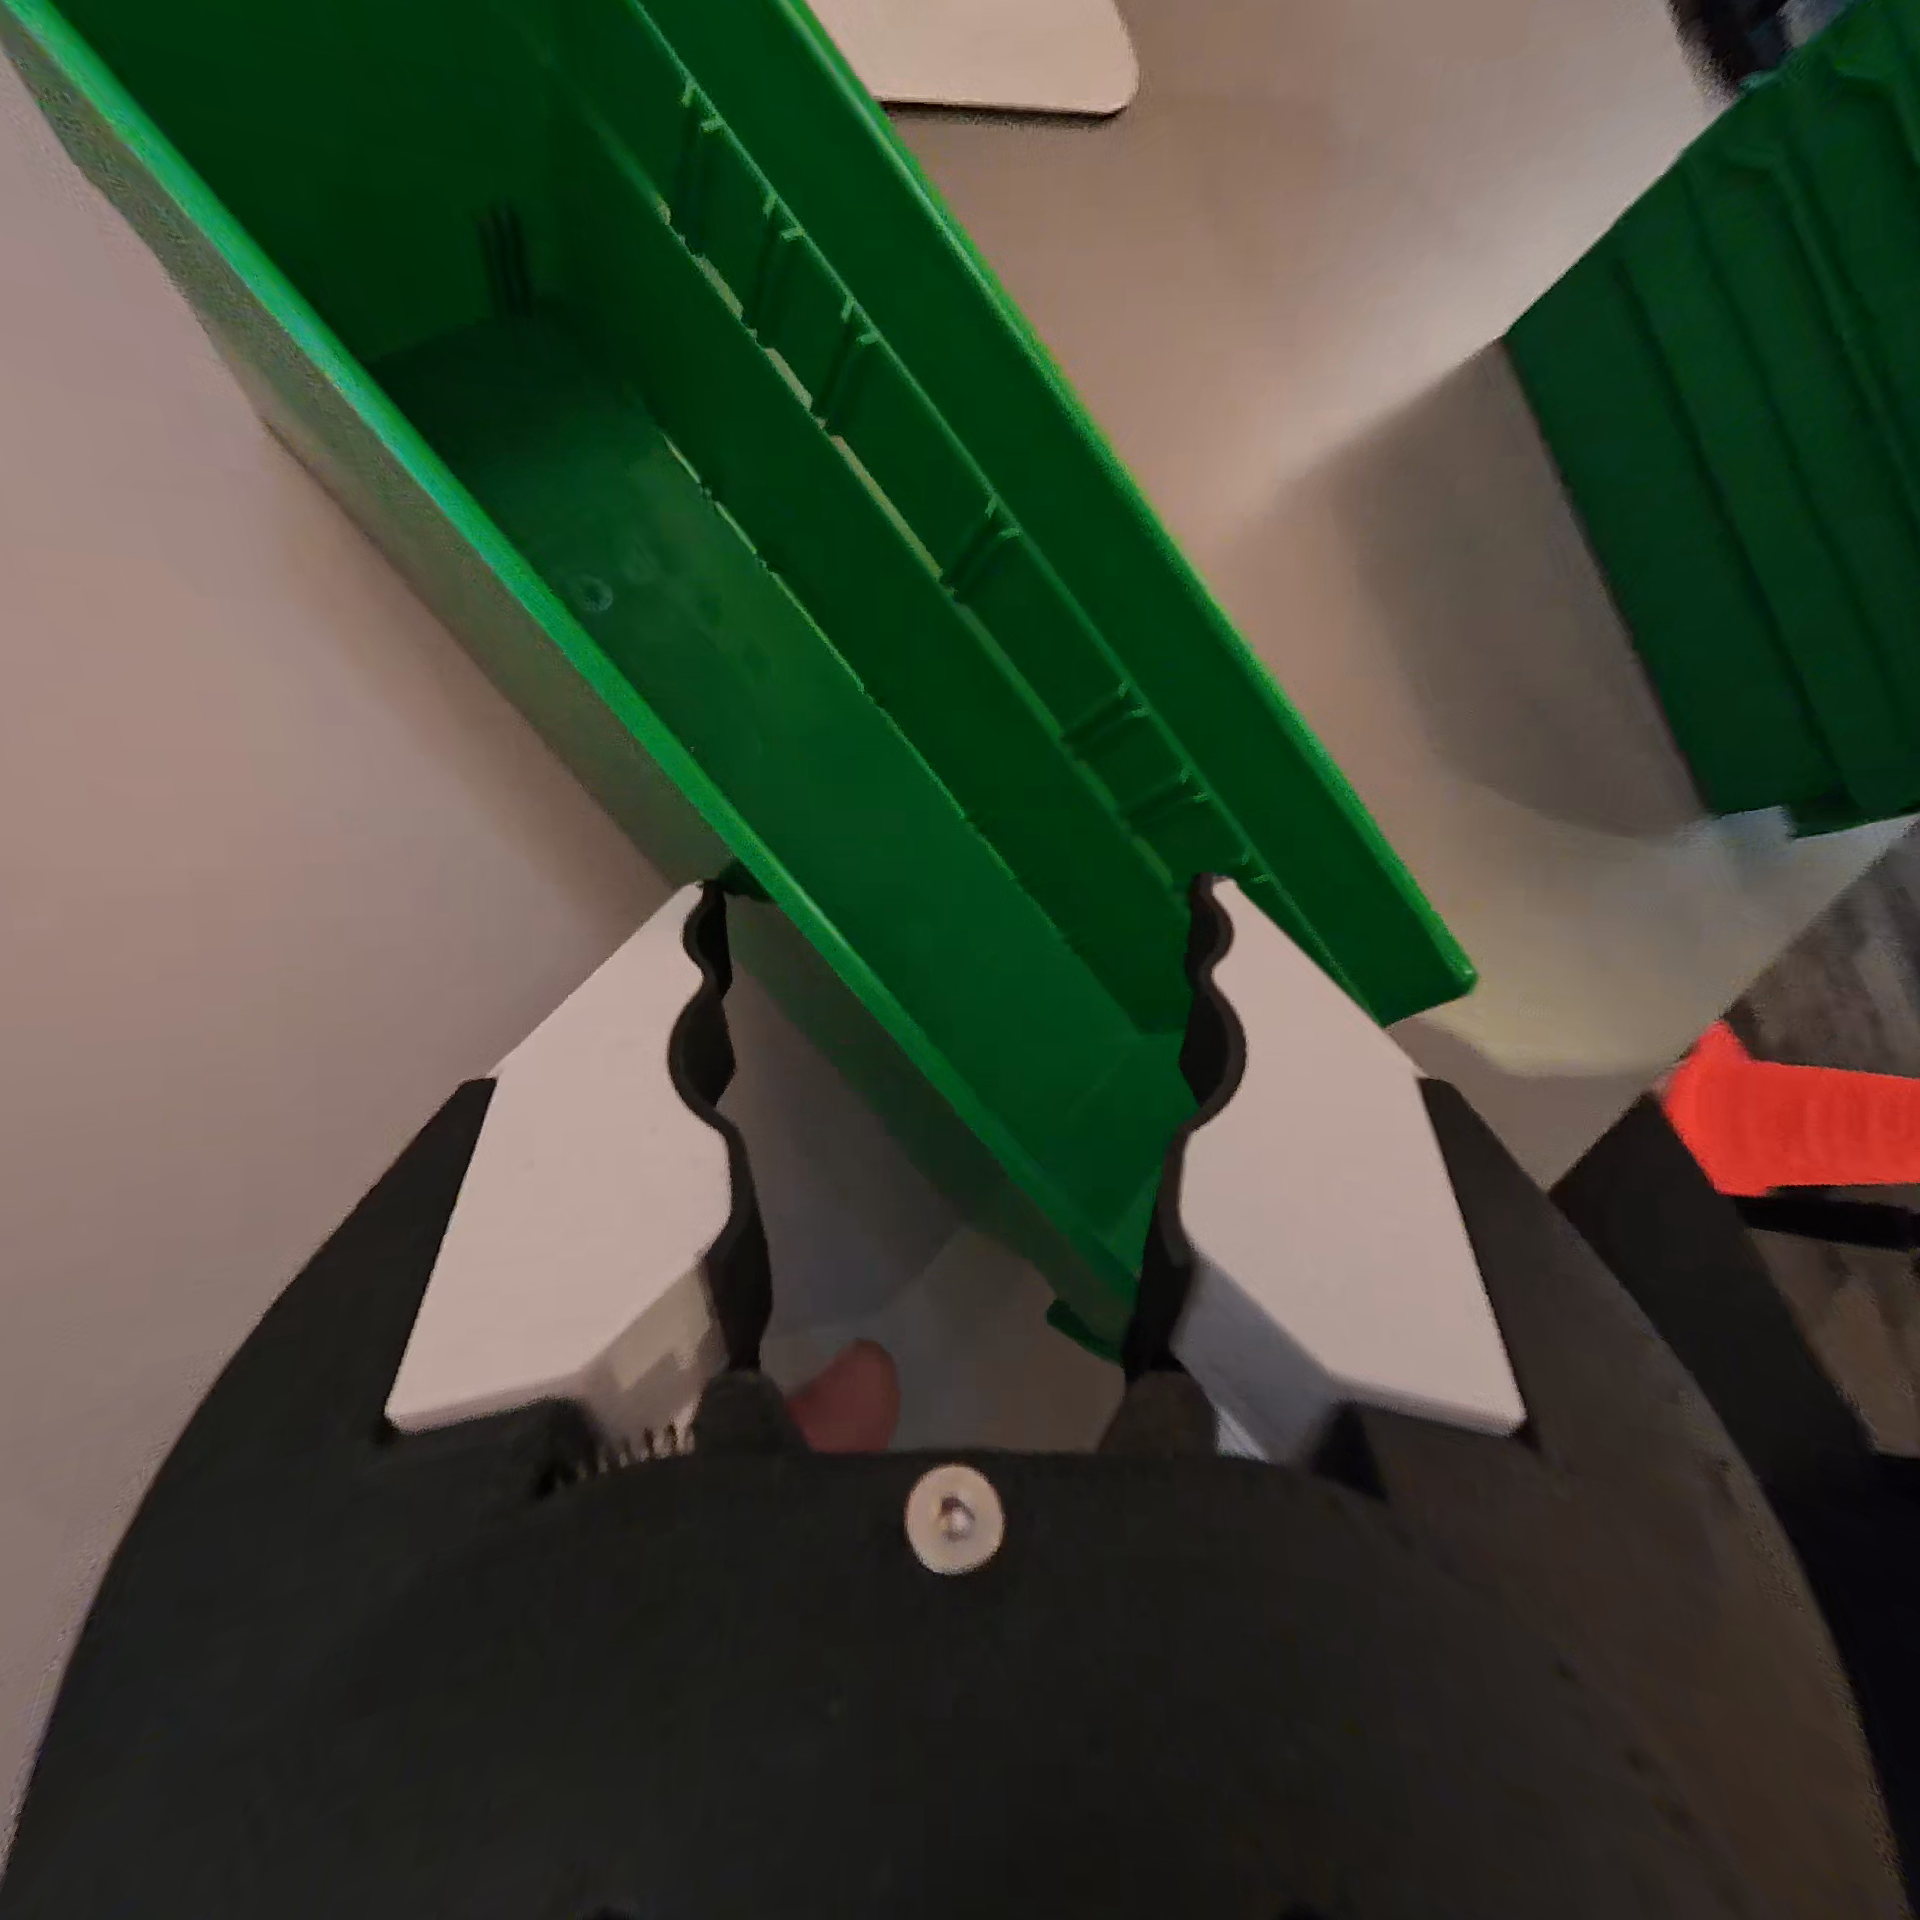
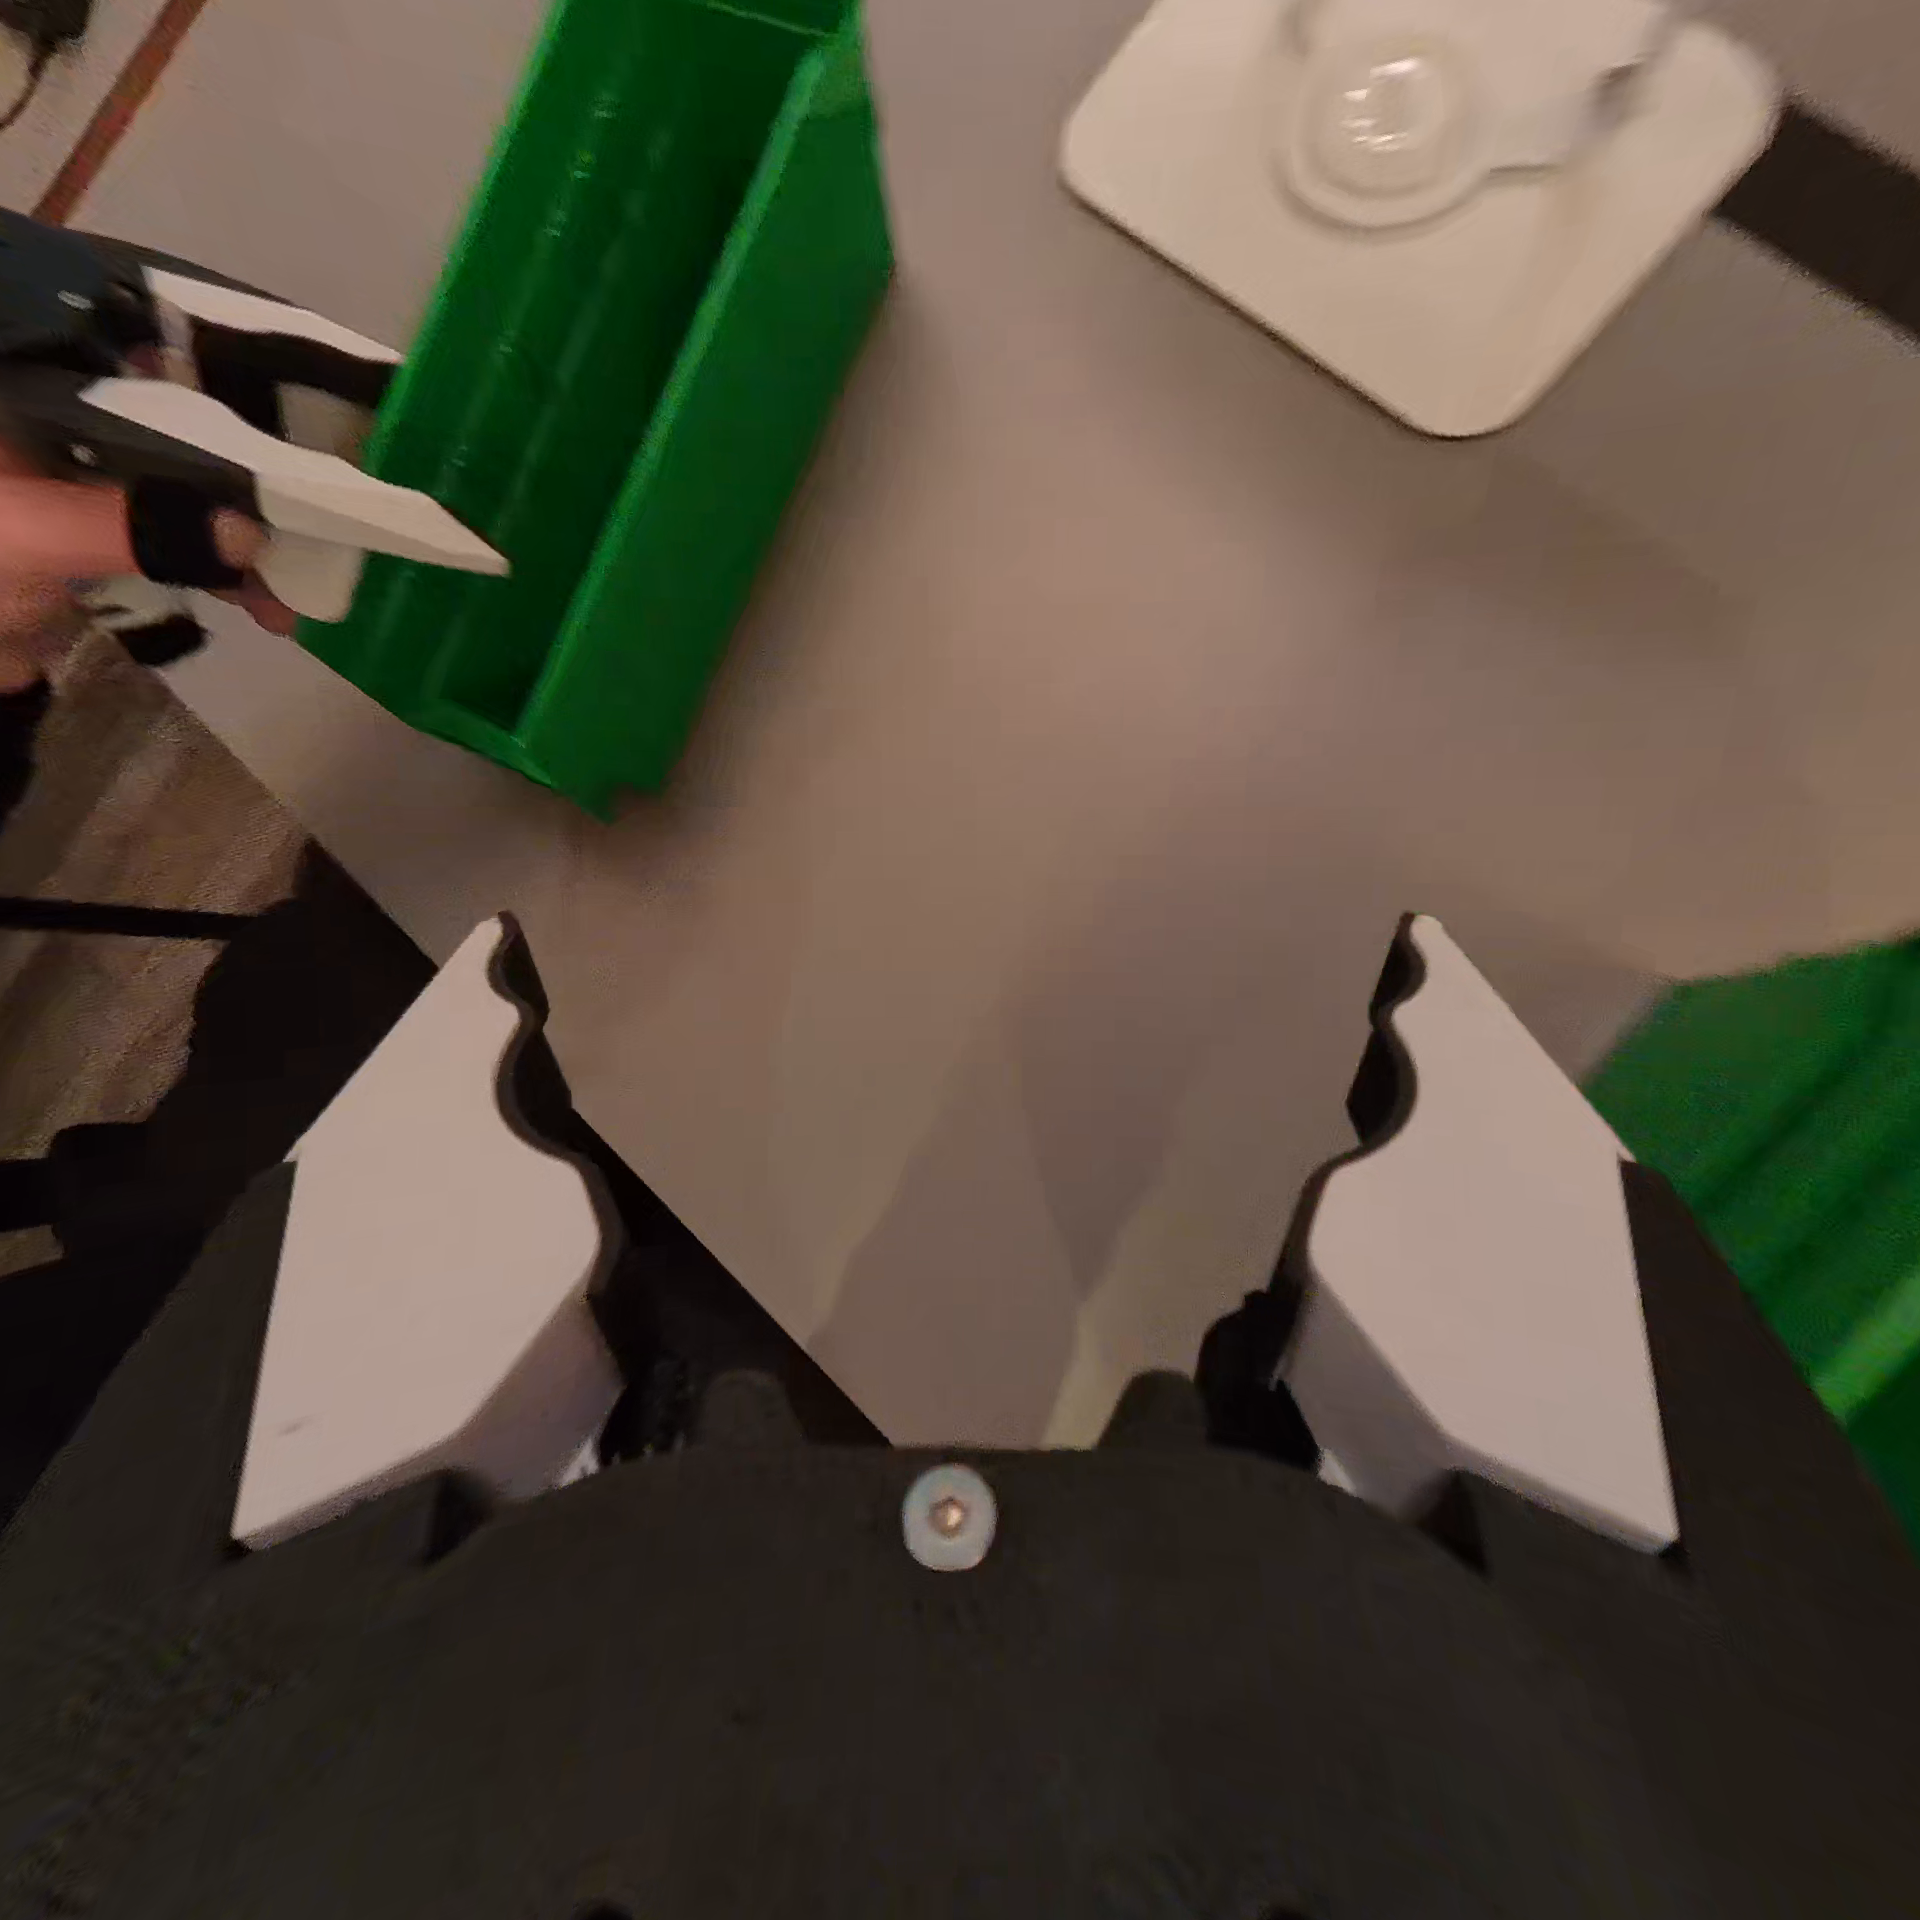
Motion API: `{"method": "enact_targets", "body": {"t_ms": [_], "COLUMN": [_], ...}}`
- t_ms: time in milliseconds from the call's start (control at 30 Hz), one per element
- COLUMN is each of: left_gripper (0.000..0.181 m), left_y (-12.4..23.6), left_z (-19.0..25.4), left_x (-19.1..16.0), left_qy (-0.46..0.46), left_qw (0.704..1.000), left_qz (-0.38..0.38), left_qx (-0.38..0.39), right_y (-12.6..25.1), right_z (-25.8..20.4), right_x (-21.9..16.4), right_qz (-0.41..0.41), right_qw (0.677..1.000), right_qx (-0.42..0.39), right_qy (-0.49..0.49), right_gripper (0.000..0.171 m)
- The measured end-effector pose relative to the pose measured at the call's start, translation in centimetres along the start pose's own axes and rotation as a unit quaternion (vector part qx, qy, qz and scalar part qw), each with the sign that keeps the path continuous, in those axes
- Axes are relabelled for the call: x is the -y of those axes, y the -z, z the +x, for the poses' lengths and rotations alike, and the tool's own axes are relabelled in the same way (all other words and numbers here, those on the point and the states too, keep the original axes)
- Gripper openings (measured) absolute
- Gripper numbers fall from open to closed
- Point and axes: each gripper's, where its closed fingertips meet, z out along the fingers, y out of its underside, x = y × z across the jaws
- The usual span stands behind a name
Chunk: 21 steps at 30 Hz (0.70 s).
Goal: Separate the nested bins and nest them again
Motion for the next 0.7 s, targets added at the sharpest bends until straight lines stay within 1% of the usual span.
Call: {"method": "enact_targets", "body": {"t_ms": [100,167,233,300,333,400,567,700], "left_gripper": [0.095,0.097,0.097,0.097,0.098,0.099,0.091,0.089], "left_y": [-1.8,-3.0,-3.8,-4.1,-4.2,-4.0,-2.0,-1.4], "left_z": [4.2,7.2,10.4,13.1,13.7,13.0,9.9,8.3], "left_x": [0.2,0.2,-0.4,-0.9,-1.4,-1.8,0.4,0.8], "left_qy": [0.011,0.008,-0.004,-0.004,-0.010,-0.020,0.022,0.033], "left_qw": [0.999,0.996,0.991,0.983,0.980,0.981,0.981,0.983], "left_qz": [0.011,0.017,0.010,-0.003,-0.018,-0.030,0.014,0.024], "left_qx": [-0.048,-0.082,-0.130,-0.184,-0.197,-0.192,-0.190,-0.181], "right_y": [-4.5,-7.3,-9.5,-11.2,-11.8,-13.0,-15.8,-17.7], "right_z": [-3.0,-4.7,-5.5,-5.5,-5.3,-5.2,-5.0,-5.0], "right_x": [0.6,0.8,0.9,0.8,0.9,1.0,0.4,-0.4], "right_qz": [-0.023,-0.034,-0.044,-0.058,-0.063,-0.072,-0.132,-0.183], "right_qw": [0.999,0.996,0.993,0.992,0.992,0.993,0.988,0.976], "right_qx": [0.037,0.083,0.109,0.111,0.103,0.095,0.055,0.031], "right_qy": [0.008,-0.011,-0.025,-0.031,-0.025,-0.007,0.064,0.112], "right_gripper": [0.154,0.155,0.155,0.155,0.155,0.155,0.156,0.156]}}
